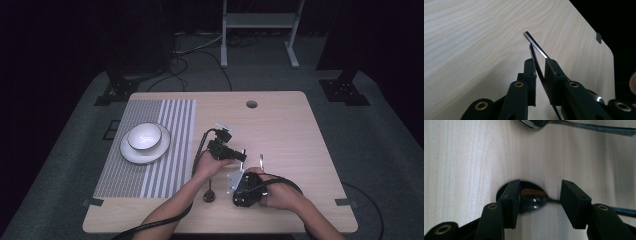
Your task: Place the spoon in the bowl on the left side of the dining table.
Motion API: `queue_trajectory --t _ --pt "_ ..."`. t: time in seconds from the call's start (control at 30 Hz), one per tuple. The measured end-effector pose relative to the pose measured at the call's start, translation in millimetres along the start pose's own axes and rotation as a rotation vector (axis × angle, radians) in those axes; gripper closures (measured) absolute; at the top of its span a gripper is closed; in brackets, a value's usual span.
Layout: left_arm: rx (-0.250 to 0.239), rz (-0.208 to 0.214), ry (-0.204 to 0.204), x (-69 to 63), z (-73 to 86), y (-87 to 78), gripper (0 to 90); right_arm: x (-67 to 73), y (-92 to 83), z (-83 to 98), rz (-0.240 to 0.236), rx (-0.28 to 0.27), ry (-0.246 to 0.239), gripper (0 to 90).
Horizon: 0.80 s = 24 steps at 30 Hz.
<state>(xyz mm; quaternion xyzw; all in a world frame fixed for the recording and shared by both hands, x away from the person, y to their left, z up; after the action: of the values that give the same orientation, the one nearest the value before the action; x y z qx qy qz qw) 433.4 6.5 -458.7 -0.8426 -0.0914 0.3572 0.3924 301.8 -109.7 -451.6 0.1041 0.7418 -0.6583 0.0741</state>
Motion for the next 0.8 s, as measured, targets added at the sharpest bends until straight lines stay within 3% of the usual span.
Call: queue_trajectory --t 0.27,0.37,0.6,0.8 --pt "-0.048 0.094 -0.03 0.6 1.8 -5.7 86.9 -0.1 -5.1 8.5 0.01 -0.005 0.018 48.8" --pt "-0.062 0.103 -0.023 -4.7 -0.1 -9.8 88.8 -2.3 -11.2 14.8 0.016 -0.013 0.038 48.3" --pt "-0.074 0.068 0.011 -16.4 -4.3 -22.3 89.4 -9.4 -23.2 35.4 0.019 -0.023 0.113 46.0" --pt "-0.087 0.037 0.023 -20.2 -7.7 -34.4 89.4 -12.4 -25.5 51.8 -0.006 -0.031 0.174 43.9"
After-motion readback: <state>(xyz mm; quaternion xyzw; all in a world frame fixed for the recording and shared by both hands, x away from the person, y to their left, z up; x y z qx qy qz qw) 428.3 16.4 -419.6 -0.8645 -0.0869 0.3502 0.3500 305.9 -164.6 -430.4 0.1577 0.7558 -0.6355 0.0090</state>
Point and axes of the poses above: each handheld gripper's, and its own axes: y roughly forward along the jaws, z roughly out of its underside, x roughly to its left, the point moved 1 cm from there along y, roughly forward along the jaws, and after that the axes turned 14 degrees about x, right-handed, at the moved point
